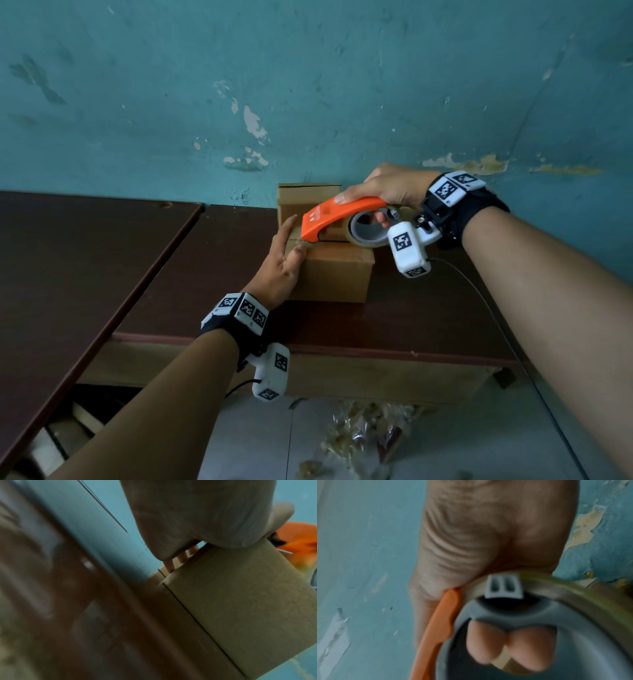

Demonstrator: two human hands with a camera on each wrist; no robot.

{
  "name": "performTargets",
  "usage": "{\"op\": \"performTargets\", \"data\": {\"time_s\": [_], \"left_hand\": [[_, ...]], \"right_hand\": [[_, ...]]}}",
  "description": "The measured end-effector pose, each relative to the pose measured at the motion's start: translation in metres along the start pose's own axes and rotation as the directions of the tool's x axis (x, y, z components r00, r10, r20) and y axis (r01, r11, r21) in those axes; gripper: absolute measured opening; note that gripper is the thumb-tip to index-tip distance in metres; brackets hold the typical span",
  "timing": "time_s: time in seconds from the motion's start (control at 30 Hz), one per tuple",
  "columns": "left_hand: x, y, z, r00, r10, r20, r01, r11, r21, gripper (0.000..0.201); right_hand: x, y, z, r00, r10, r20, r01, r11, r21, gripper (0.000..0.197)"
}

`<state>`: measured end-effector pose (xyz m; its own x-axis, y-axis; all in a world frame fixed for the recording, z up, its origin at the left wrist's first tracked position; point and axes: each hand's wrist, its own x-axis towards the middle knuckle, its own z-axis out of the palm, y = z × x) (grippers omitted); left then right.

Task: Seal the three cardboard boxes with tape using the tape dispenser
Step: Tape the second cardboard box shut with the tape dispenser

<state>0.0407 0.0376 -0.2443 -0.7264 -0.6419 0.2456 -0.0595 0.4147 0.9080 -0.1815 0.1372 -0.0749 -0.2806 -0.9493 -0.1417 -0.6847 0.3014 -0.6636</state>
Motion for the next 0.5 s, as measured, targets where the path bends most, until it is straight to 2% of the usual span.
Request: {"op": "performTargets", "data": {"time_s": [0.1,0.23,0.4,0.5], "left_hand": [[-0.002,0.001,0.001,1.0,-0.018,-0.018,0.018,1.0,-0.003,0.076],[-0.001,0.001,0.002,0.999,-0.025,-0.02,0.025,1.0,0.005,0.075],[-0.001,0.0,0.002,1.0,-0.013,-0.022,0.013,1.0,0.015,0.076],[0.0,-0.002,0.001,1.0,-0.004,-0.017,0.004,1.0,0.015,0.085]], "right_hand": [[-0.006,0.016,-0.007,0.999,0.02,-0.032,-0.019,0.999,0.027,0.061],[-0.006,0.024,-0.005,0.999,0.0,-0.047,0.001,1.0,0.013,0.071],[-0.009,0.023,-0.008,0.999,-0.01,-0.032,0.011,1.0,0.02,0.071],[-0.009,0.025,-0.008,0.999,-0.02,-0.034,0.021,1.0,0.015,0.067]]}}
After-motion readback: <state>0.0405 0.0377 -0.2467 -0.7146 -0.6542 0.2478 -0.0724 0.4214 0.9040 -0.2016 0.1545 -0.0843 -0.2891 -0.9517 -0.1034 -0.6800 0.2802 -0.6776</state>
